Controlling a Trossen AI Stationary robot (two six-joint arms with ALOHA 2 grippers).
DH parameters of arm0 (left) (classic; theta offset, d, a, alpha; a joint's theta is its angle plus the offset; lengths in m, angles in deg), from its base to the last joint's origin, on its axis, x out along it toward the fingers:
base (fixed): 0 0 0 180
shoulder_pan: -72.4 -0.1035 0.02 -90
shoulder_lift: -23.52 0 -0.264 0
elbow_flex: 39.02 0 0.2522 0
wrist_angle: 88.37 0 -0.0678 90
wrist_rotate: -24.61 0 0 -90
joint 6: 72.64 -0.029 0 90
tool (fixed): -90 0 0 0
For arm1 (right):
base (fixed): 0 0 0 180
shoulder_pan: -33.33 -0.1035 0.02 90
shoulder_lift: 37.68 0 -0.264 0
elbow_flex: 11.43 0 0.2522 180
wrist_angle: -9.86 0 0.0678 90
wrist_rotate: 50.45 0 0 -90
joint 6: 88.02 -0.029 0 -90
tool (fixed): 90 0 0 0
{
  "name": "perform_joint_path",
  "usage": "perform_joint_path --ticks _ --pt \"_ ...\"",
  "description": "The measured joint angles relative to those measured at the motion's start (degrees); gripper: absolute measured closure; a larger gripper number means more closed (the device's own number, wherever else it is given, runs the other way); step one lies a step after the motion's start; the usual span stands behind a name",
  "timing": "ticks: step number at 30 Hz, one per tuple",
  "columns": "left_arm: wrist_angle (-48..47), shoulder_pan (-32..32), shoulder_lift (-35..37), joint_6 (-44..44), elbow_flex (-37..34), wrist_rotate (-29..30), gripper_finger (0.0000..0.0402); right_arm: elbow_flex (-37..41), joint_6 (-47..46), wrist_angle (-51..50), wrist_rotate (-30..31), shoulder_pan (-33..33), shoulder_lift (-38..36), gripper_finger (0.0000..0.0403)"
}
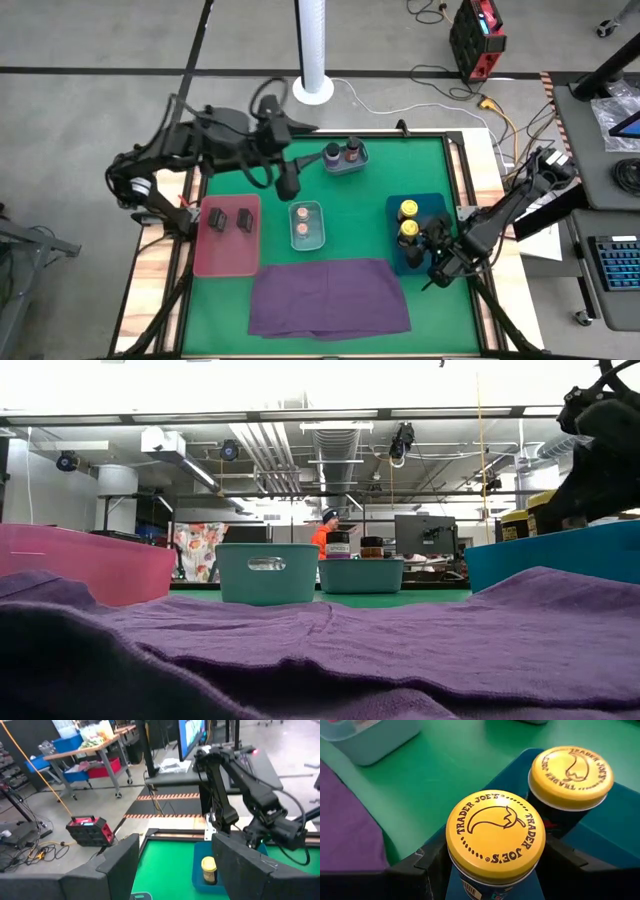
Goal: Sort spices by type
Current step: Put the yellow seasoning bottle into the blue bin, then return to Home Position
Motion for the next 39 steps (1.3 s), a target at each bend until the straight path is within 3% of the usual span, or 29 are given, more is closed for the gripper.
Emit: perform_joint_path --ticks 10,13,22,29,39 --pt "-1.10 0.00 5.46 0.39 0.00 0.18 0.0171 0.00 1.44 1.77 -2.21 -1.25 0.83 0.0183" --pt "-2.78 0.00 6.34 0.40 0.00 2.56 0.0171 0.00 2.00 1.76 -2.24 -1.25 0.83 0.0182" --pt "-5.34 -0.02 6.88 0.42 0.00 4.50 0.0171 0.04 2.96 1.21 -3.53 -1.25 0.83 0.0114" --pt "-6.46 -0.02 6.88 0.42 0.00 4.52 0.0171 -0.69 1.85 -0.54 -7.68 -1.22 0.79 0.0112" --pt "-6.73 -0.02 6.77 0.85 0.00 4.55 0.0171 -2.19 -2.50 -5.15 -8.88 -1.22 0.74 0.0093"
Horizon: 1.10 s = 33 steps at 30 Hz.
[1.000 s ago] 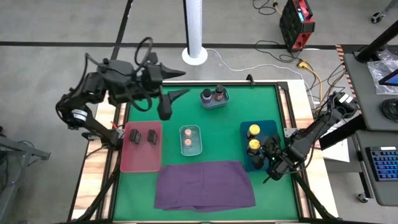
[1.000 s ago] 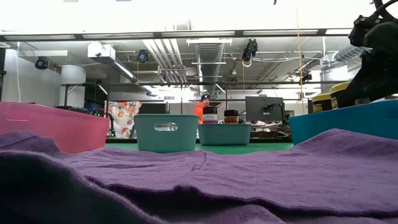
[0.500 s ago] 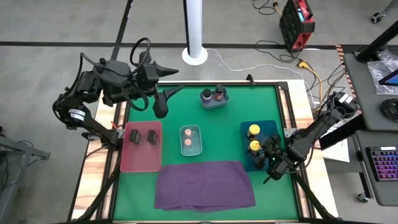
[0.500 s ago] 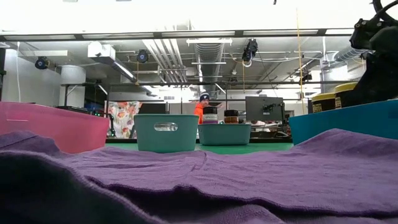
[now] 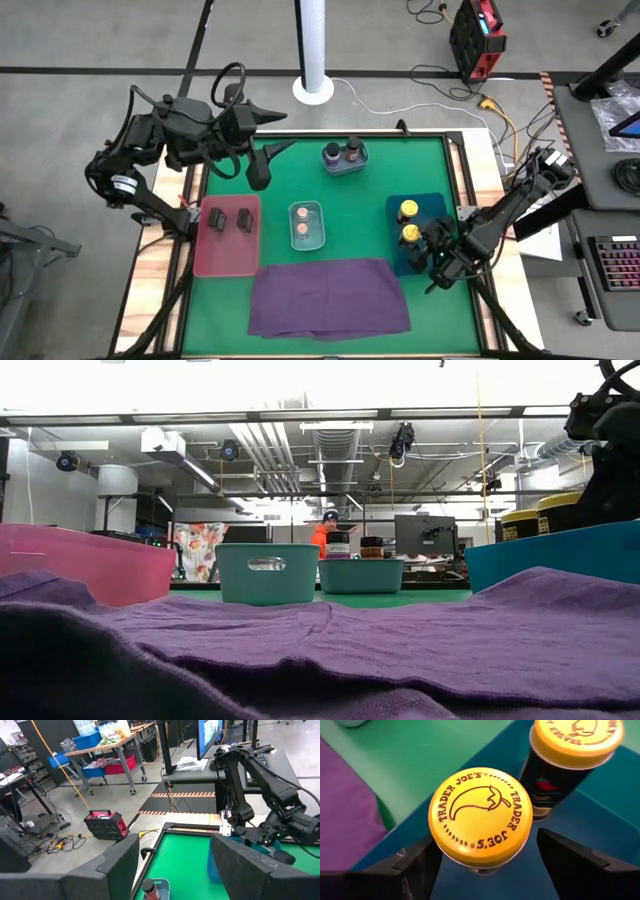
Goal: Sort spices by type
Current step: Return to Home Position
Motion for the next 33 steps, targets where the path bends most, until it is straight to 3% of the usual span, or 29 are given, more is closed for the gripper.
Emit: perform_joint_path --ticks 15,24,29,33 --pt "-2.80 0.02 -0.01 0.52 0.00 0.02 0.0171 -5.37 4.61 -4.27 -6.46 0.00 -0.02 0.0106" --pt "-6.72 0.01 0.01 3.85 0.00 0.00 0.0171 -19.09 4.82 -20.78 -18.27 0.00 -0.02 0.0127" --pt "-6.93 0.02 -1.09 6.69 0.00 -0.08 0.0171 -30.03 12.43 -22.93 -16.42 -0.02 -0.02 0.0140" --pt "-6.64 0.02 -2.59 9.77 0.00 -0.10 0.0171 -37.31 16.25 -22.46 -7.60 -0.02 -0.02 0.0151"
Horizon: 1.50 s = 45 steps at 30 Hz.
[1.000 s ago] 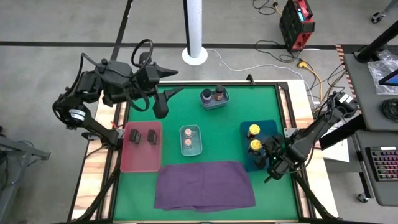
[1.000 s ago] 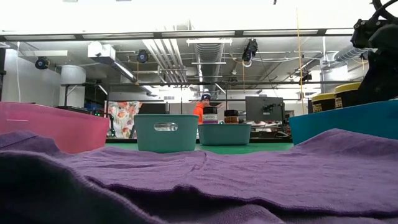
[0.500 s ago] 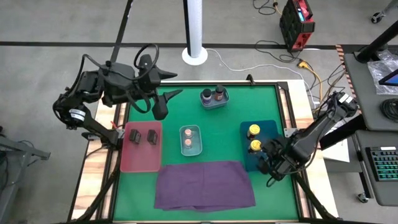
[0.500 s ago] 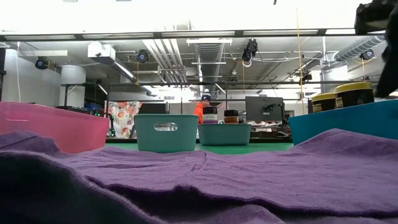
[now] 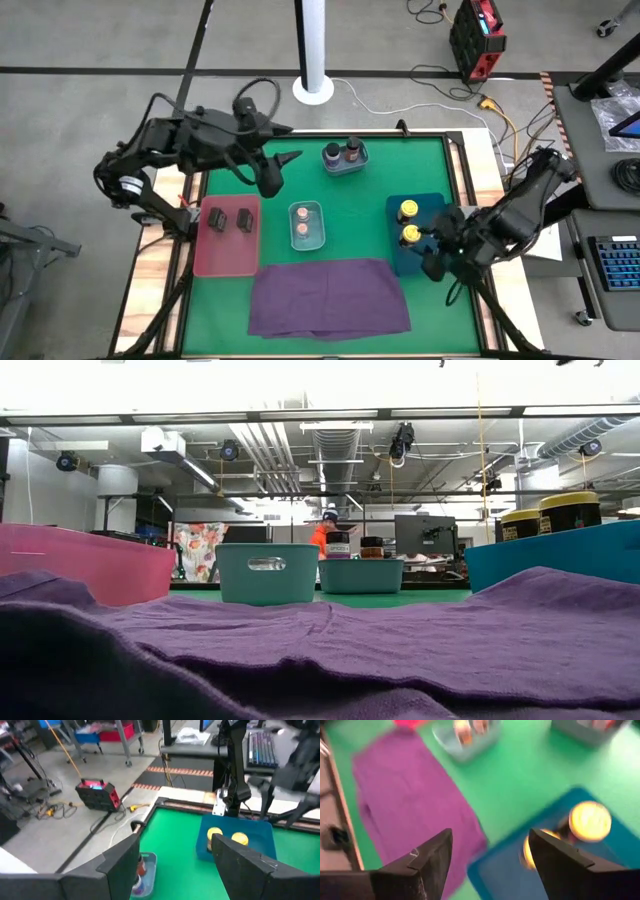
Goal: Sort spices by type
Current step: Return to Home Position
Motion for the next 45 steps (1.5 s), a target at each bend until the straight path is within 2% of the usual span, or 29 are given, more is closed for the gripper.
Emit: perform_joint_path --ticks 3,6,9,10,12,14,17,19,25,28,31,34,39,45 --pt "-1.49 0.04 -1.23 2.25 0.00 -0.63 0.0171 -3.93 1.38 0.67 6.25 0.04 -0.07 0.0157" --pt "-1.54 0.09 -2.24 1.65 0.00 -6.44 0.0171 -6.43 6.42 4.77 21.79 0.02 -0.30 0.0162" --pt "0.22 0.17 -2.58 -0.47 0.00 -8.73 0.0171 -6.68 21.07 14.33 35.99 0.28 -0.92 0.0165" --pt "0.53 0.16 -2.40 -0.78 0.00 -9.07 0.0171 -6.68 26.45 17.76 38.40 0.99 -1.27 0.0165" --pt "1.27 0.12 -1.91 -0.83 0.00 -9.08 0.0171 -6.68 36.57 25.15 38.46 3.46 -2.25 0.0164" --pt "2.49 0.44 -1.12 -0.99 0.00 -9.08 0.0171 -6.64 45.65 32.55 32.55 6.21 -3.15 0.0161" --pt "5.54 1.49 0.14 -2.86 0.00 -10.26 0.0171 -6.27 58.23 43.85 16.30 11.48 -3.39 0.0154" --pt "7.79 2.30 0.72 -5.01 0.00 -11.87 0.0171 -5.92 63.46 48.84 5.76 15.49 -3.12 0.0149" --pt "12.40 3.62 2.08 -8.21 -1.65 -14.11 0.0171 -3.60 68.65 56.28 -14.75 29.64 -2.22 0.0136" --pt "14.96 3.77 3.33 -8.27 -6.33 -14.88 0.0171 -2.43 69.54 57.14 -23.38 35.56 -1.99 0.0130" --pt "22.76 3.78 6.75 -8.16 -15.39 -15.73 0.0171 -0.80 70.11 58.92 -27.57 40.05 -2.30 0.0124" --pt "31.09 3.78 13.31 -6.84 -27.13 -15.77 0.0171 1.23 71.21 58.94 -28.49 42.72 -3.52 0.0119" --pt "38.78 3.78 28.58 -3.87 -47.50 -15.42 0.0171 6.79 77.19 58.86 -28.62 43.80 -7.21 0.0109" --pt "42.27 3.65 48.02 -4.33 -66.99 -12.59 0.0171 19.24 82.20 62.19 -28.31 44.18 -13.21 0.0097"
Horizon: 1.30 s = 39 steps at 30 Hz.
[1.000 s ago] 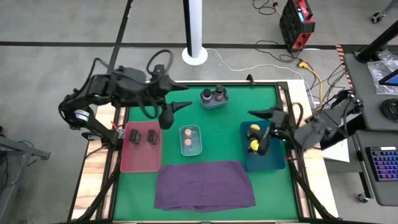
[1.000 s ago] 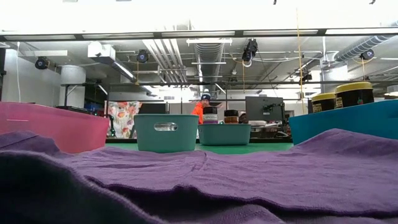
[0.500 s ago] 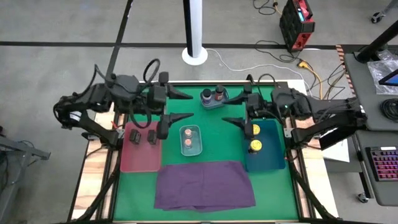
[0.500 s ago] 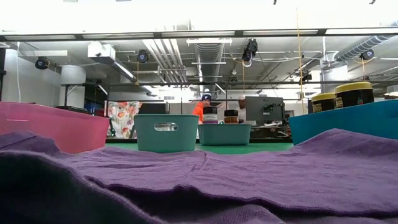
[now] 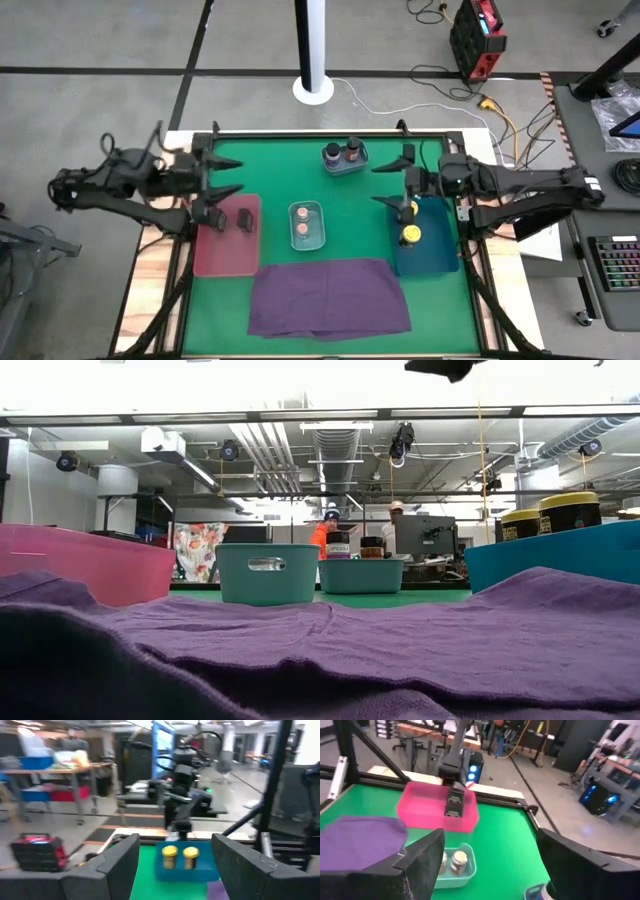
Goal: Sort spices by type
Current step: Return to Home Position
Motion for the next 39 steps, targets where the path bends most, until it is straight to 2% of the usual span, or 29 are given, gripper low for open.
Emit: perform_joint_path --ticks 5,8,16,24,30,33,39 --pt "3.09 -0.08 14.08 -0.45 -12.26 5.12 0.0171 11.51 -1.33 8.66 0.18 1.21 -6.84 0.0087" --pt "7.60 -0.05 22.21 -0.45 -19.16 5.06 0.0171 17.11 -2.63 12.23 0.16 1.48 -11.74 0.0082" --pt "19.17 -0.04 40.46 -0.35 -37.01 4.68 0.0171 28.96 -4.10 12.83 0.16 1.50 -25.34 0.0070" --pt "27.42 -0.15 38.65 -1.41 -46.00 8.28 0.0171 39.90 -4.15 14.25 0.29 1.61 -40.20 0.0077" --pt "37.42 -0.15 40.39 0.44 -58.23 9.65 0.0171 48.81 -6.71 15.00 1.84 1.61 -51.27 0.0091" --pt "29.34 -0.14 39.48 4.41 -57.27 9.79 0.0171 51.43 -8.10 18.27 2.24 1.61 -50.75 0.0097" --pt "23.91 -0.15 38.42 3.83 -58.25 12.52 0.0171 51.43 -8.22 16.05 5.61 1.65 -49.25 0.0108"
